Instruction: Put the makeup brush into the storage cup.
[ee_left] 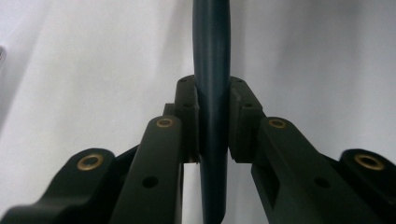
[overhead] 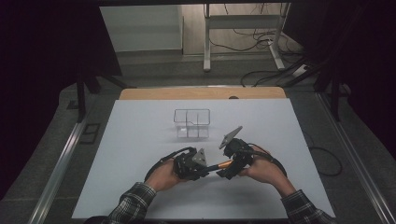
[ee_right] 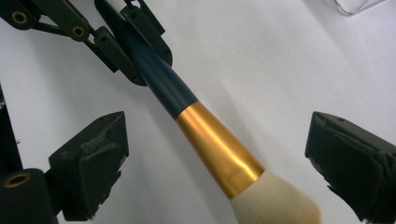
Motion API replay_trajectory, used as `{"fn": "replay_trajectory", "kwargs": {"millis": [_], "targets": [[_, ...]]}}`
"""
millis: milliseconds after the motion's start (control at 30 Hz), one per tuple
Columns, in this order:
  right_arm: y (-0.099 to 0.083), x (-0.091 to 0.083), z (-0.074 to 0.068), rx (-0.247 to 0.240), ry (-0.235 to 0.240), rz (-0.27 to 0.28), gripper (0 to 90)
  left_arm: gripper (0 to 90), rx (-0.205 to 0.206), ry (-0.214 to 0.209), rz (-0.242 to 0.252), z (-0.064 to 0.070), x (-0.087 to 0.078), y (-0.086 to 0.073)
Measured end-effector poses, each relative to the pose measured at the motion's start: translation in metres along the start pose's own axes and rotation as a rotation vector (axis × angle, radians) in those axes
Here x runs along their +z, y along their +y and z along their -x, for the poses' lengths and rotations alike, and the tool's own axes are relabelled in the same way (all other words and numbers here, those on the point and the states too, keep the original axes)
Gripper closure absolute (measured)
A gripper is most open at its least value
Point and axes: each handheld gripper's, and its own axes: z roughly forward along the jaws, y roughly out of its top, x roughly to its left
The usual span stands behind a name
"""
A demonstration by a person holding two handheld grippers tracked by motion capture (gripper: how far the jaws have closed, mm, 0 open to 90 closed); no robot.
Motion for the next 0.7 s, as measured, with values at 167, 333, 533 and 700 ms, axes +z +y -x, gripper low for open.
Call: {"fn": "replay_trajectory", "kwargs": {"millis": [167, 333, 533, 700], "targets": [[-0.001, 0.0, 0.0, -0.01, -0.013, 0.008, 5.2, 77.2, -0.02, 0.003, -0.007, -0.001, -0.001, 0.0], [-0.003, -0.005, 0.003, 0.004, -0.029, 0.038, 4.7, 77.2, -0.038, 0.013, 0.008, -0.002, -0.003, -0.002], [-0.008, -0.009, 0.007, 0.02, -0.036, 0.079, 3.1, 77.2, -0.059, 0.025, 0.025, -0.004, -0.008, -0.004], [-0.014, -0.012, 0.01, 0.046, -0.058, 0.107, 2.3, 77.2, -0.082, 0.033, 0.05, -0.005, -0.011, -0.007]]}}
